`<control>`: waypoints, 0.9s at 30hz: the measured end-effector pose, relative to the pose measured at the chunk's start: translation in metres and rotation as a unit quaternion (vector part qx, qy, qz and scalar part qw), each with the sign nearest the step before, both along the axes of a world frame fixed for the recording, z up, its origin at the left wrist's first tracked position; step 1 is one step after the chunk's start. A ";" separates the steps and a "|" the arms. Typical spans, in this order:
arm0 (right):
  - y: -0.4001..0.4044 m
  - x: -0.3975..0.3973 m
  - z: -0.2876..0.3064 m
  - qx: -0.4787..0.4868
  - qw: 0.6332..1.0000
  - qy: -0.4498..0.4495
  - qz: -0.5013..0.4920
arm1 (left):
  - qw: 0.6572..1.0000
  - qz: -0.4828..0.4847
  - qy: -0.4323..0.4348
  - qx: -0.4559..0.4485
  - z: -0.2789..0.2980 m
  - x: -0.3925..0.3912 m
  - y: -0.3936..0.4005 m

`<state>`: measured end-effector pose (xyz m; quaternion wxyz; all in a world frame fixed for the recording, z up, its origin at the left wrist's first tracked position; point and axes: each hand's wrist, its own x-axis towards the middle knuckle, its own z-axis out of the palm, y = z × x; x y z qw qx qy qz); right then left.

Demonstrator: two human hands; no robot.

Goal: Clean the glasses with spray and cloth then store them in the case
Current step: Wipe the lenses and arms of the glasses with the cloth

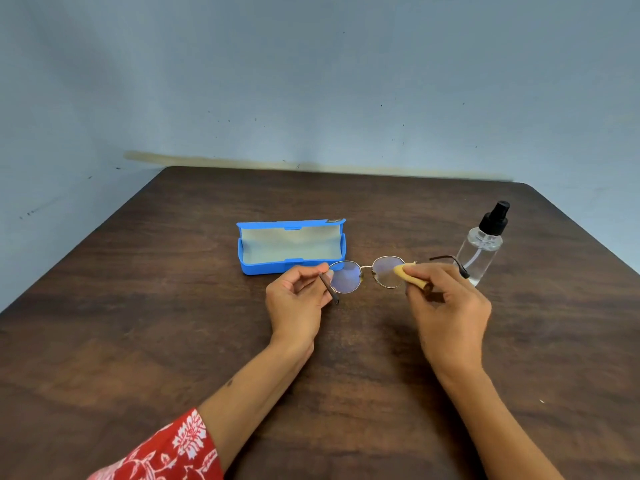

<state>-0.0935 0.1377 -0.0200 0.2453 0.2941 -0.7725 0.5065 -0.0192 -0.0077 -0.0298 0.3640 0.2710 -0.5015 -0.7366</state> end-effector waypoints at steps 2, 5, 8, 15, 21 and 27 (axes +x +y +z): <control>-0.002 0.000 0.000 0.046 0.996 0.075 -0.019 | 1.000 -0.005 0.002 -0.004 0.000 0.000 0.000; -0.007 -0.001 -0.001 0.117 0.986 0.111 -0.034 | 1.000 -0.014 0.006 -0.009 -0.001 0.001 0.000; -0.011 0.001 -0.003 0.162 0.982 0.097 -0.030 | 1.000 -0.007 0.005 -0.011 -0.002 0.000 0.001; -0.012 0.009 -0.002 0.201 0.976 0.081 -0.032 | 1.000 0.013 0.012 -0.024 -0.002 0.001 -0.003; -0.013 0.015 -0.004 0.251 0.964 0.084 -0.002 | 0.999 0.015 0.014 -0.028 -0.004 0.001 -0.003; -0.008 0.008 -0.003 0.252 0.966 0.031 -0.041 | 0.999 0.018 0.014 -0.039 -0.006 0.002 -0.003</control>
